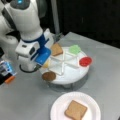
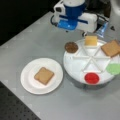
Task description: Ingredient selection for cheeseburger or sandwich
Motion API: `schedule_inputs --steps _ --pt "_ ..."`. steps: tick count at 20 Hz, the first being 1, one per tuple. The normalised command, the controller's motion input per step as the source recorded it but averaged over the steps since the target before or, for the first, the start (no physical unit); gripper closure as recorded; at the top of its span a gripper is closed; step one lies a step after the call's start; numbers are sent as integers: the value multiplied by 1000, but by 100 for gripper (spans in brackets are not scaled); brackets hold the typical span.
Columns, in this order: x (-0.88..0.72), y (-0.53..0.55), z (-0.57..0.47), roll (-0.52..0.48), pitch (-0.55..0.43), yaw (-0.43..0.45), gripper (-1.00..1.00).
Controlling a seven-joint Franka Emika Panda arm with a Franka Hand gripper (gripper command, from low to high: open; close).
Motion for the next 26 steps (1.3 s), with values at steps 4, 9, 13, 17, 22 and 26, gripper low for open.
schedule_inputs --steps 4,9,13,17,22,26 --pt "360 -272 -19 500 97 -18 -100" --pt "276 -280 -145 493 67 1 -100" --pt "216 -300 -56 308 58 35 -100" --pt "207 -205 14 361 36 38 -100" --pt "192 -144 -16 488 91 19 -100" --pt "208 -172 -61 454 88 72 -100"
